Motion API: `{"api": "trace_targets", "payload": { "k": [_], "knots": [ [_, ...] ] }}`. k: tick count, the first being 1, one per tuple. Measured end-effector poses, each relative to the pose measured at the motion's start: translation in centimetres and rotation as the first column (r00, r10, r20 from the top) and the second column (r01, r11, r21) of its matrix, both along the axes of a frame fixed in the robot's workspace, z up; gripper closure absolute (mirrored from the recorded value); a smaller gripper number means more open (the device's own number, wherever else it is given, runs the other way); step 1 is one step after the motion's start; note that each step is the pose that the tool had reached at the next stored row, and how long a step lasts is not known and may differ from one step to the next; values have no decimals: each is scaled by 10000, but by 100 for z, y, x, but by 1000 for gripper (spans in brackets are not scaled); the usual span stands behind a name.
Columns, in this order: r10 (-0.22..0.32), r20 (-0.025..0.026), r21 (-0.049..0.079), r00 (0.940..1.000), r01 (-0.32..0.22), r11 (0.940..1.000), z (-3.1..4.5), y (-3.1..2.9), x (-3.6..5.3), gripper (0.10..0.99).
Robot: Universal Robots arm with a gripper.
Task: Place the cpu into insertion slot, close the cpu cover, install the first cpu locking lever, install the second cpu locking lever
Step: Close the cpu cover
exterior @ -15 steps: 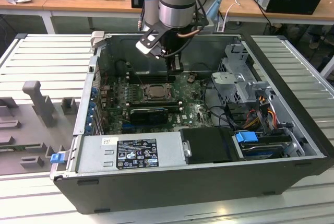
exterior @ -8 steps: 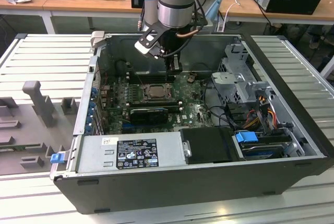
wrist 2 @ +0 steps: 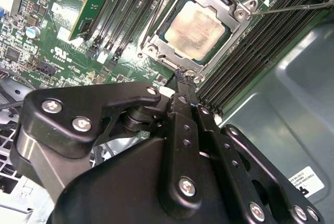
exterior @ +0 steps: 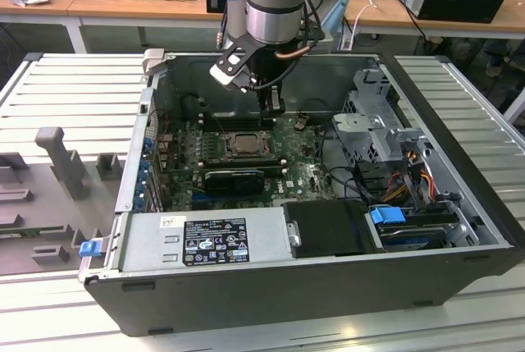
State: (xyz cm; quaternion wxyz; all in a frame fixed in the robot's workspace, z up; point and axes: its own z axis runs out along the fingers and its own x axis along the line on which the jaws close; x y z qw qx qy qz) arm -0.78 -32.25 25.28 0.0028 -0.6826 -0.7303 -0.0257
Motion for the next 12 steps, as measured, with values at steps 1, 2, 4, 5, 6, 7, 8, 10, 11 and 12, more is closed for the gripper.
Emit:
{"api": "trace_targets", "payload": {
  "k": [1,2,4,5,6,7,8,10,11,12],
  "knots": [
    [1,0,0,10000,-1,10000,0,0,-2,980],
    [1,0,-1,10000,-1,10000,0,0,-5,980],
    [1,0,0,10000,-1,10000,0,0,-9,980],
    [1,0,0,10000,-1,10000,0,0,-10,980],
    [0,0,0,10000,0,10000,0,0,-11,980],
    [0,0,0,10000,0,10000,0,0,-13,980],
    [0,0,0,10000,0,10000,0,0,-15,980],
    [0,0,0,10000,0,10000,0,0,-21,980],
    [0,0,0,10000,0,10000,0,0,-23,980],
    [1,0,-1,10000,-1,10000,-1,0,-26,980]
  ]
}}
